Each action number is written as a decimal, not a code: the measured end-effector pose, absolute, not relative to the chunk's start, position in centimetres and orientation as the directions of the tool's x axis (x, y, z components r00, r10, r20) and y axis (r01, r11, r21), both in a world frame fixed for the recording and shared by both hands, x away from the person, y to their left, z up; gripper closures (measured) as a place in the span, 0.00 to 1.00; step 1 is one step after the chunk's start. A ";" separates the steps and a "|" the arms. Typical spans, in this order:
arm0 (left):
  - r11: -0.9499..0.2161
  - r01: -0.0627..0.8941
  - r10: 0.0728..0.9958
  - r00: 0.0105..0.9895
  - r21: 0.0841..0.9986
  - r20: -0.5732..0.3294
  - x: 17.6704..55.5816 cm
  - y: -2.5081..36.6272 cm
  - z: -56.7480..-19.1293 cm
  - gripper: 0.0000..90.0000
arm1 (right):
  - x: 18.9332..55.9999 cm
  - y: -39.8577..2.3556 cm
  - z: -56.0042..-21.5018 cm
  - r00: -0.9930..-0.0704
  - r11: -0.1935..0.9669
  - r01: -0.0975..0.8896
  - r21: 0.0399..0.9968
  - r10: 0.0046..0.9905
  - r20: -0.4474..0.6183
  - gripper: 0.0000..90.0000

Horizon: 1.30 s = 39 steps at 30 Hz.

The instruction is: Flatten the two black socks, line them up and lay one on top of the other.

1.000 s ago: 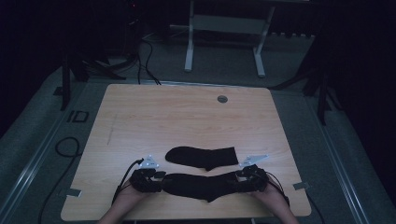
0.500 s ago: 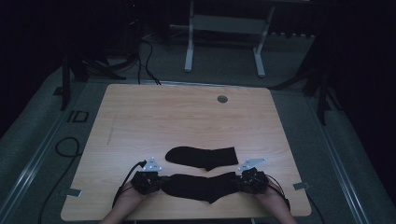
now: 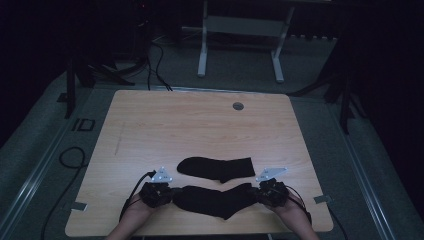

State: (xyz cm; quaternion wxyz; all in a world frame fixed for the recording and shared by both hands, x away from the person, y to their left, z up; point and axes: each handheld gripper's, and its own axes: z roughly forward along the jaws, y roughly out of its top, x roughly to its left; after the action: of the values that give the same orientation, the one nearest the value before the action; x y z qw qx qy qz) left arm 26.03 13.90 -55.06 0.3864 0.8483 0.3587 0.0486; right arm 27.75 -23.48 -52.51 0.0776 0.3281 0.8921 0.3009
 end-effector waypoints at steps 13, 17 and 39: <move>-0.401 0.532 0.672 0.724 0.746 -0.155 28.4 15.2 -50.3 0.97 | 30.6 -23.7 -47.5 -0.748 0.534 0.502 0.680 0.663 0.031 0.95; -0.384 0.527 0.683 0.715 0.758 -0.151 29.7 15.3 -49.4 0.97 | 32.3 -23.7 -46.2 -0.733 0.509 0.498 0.702 0.680 0.026 0.95; -0.405 0.613 0.705 0.682 0.678 -0.195 35.8 14.3 -53.1 0.97 | 37.1 -23.6 -51.9 -0.657 0.479 0.633 0.608 0.748 0.094 0.94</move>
State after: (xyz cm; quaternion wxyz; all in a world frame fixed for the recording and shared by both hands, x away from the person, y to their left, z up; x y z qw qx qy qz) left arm 35.78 14.27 -53.05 0.3769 0.8360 0.3943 0.0608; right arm 37.12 -23.61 -51.92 0.0923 0.4036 0.8550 0.3123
